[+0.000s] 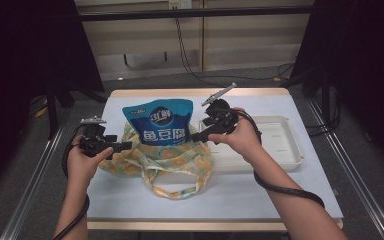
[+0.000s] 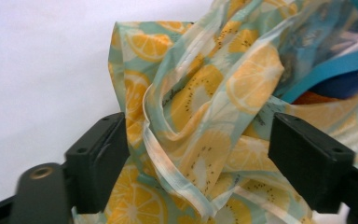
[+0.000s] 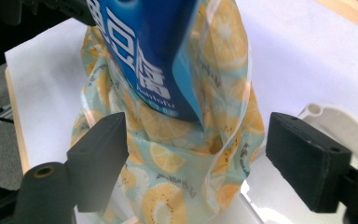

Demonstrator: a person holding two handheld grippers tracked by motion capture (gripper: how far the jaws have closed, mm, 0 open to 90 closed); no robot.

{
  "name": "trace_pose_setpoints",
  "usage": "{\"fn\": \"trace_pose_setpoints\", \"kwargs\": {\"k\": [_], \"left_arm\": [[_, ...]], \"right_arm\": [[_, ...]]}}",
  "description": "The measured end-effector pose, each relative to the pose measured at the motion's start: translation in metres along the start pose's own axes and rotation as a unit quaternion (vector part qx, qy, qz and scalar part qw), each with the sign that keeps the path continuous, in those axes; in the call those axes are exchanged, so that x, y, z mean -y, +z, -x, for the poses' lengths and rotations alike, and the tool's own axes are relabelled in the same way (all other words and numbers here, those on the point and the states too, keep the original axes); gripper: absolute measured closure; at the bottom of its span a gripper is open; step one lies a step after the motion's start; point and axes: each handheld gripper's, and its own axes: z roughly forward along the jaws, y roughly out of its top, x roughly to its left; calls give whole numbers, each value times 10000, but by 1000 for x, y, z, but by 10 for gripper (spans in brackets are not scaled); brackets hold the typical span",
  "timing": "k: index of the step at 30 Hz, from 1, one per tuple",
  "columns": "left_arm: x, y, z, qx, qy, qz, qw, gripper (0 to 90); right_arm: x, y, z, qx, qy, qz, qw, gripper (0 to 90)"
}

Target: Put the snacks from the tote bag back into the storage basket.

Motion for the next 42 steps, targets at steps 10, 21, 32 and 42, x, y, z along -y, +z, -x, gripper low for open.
{"fn": "trace_pose_setpoints", "kwargs": {"k": [10, 21, 32, 42], "left_arm": [[-3, 0, 10, 256, 153, -132, 9995, 125], [-3, 1, 13, 360, 202, -135, 9991, 109], [-1, 0, 11, 369, 165, -137, 9991, 124], [1, 0, 9, 379, 163, -156, 9990, 136]], "right_arm": [[-33, -9, -4, -44, -296, -72, 9995, 172], [-61, -10, -4, -142, -474, -87, 9987, 177], [-78, -5, -4, -255, -578, -126, 9979, 266], [-87, 10, -10, -358, -721, -218, 9965, 426]]}}
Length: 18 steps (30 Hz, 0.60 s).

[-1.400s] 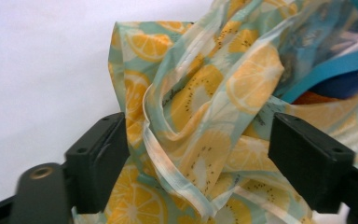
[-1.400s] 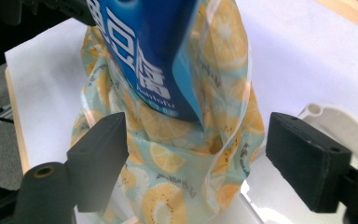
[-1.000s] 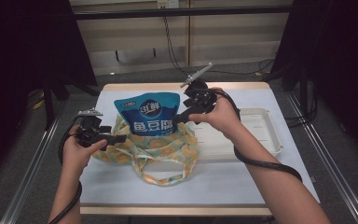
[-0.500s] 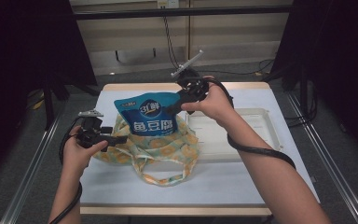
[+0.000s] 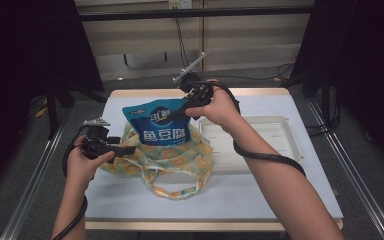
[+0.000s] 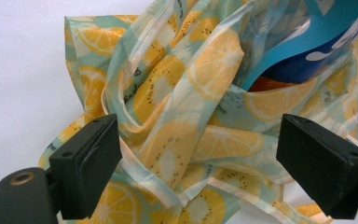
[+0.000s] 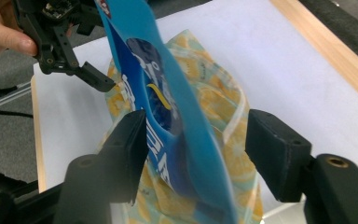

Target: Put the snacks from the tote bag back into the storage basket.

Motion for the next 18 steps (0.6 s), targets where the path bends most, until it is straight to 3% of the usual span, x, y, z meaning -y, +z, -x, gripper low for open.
{"fn": "trace_pose_setpoints", "kwargs": {"k": [5, 11, 15, 18], "left_arm": [[0, -1, -1, 3, -6, -8, 10000, 139], [2, -2, -2, -50, -51, 20, 10000, 144], [2, -2, -2, -68, -69, 29, 9999, 149], [2, -3, -3, -74, -59, -4, 10000, 149]], "right_arm": [[-5, 8, -6, -54, -161, -182, 9997, 554], [-10, 12, -10, 71, -408, -429, 9982, 733], [-13, 12, -11, 5, -431, -574, 9974, 770], [-15, 11, -11, -100, -415, -620, 9972, 870]]}}
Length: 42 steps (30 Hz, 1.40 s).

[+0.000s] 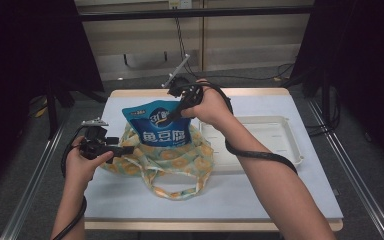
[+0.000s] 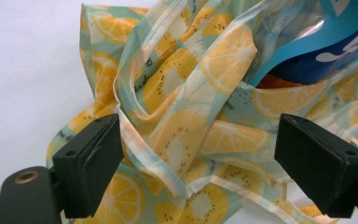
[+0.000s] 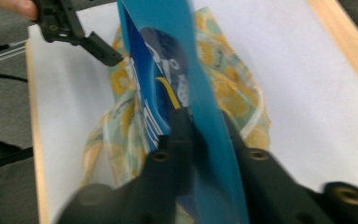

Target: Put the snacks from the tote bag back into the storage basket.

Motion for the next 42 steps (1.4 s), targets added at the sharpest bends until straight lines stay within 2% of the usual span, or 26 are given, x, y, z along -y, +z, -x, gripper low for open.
{"fn": "trace_pose_setpoints", "kwargs": {"k": [1, 4, 5, 8, 10, 15, 17, 20, 30, 36, 42], "left_arm": [[0, 0, 0, -1, 0, -12, 10000, 150], [1, 1, 0, 55, 1, -43, 10000, 152], [1, 2, 0, -4, 1, -15, 10000, 152], [1, 2, 0, 0, 17, -52, 10000, 152], [1, 2, 0, -14, 36, -44, 10000, 152], [1, 1, 0, -45, 9, -49, 10000, 152], [1, 0, 0, -22, 25, -63, 10000, 152], [2, 2, 1, -24, 1, -55, 10000, 152], [4, 7, 2, 21, -22, -138, 9999, 147], [6, 7, 1, -39, -30, -174, 9998, 144], [7, 6, 0, 0, -14, -219, 9998, 144]], "right_arm": [[0, 0, 1, -20, -18, -3, 10000, 900], [2, 0, 2, -81, -118, -27, 9999, 900], [2, 0, 2, -112, -119, -33, 9999, 900], [0, 0, 0, -135, -53, -19, 9999, 900], [-2, -1, -1, -125, -100, 51, 9999, 900], [-7, -6, -5, -124, -22, 241, 9996, 900], [-9, -12, -5, -121, 65, 302, 9994, 900], [-14, -21, -6, -152, 69, 447, 9989, 900], [-30, -54, -10, -180, 152, 631, 9977, 900], [-42, -77, -13, -188, 201, 756, 9968, 900], [-52, -88, -16, -173, 186, 759, 9968, 900]]}}
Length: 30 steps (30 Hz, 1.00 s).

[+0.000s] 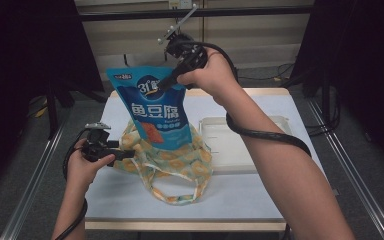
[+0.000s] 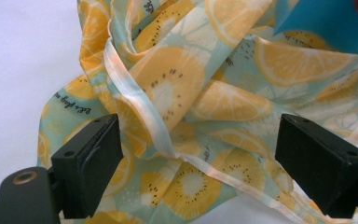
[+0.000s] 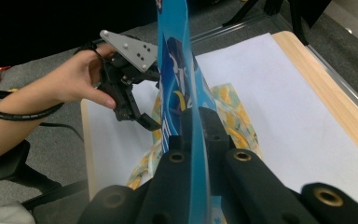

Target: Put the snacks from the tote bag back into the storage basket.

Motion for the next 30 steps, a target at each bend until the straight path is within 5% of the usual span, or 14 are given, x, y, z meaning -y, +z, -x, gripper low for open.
{"fn": "trace_pose_setpoints", "kwargs": {"k": [17, 30], "left_arm": [[1, -1, -1, -41, 6, -26, 10000, 95], [-4, 0, 3, -10, 22, -12, 10000, 95]], "right_arm": [[-1, -39, 2, 73, 91, 142, 9998, 900], [37, -70, 15, 256, 299, 216, 9990, 900]]}}
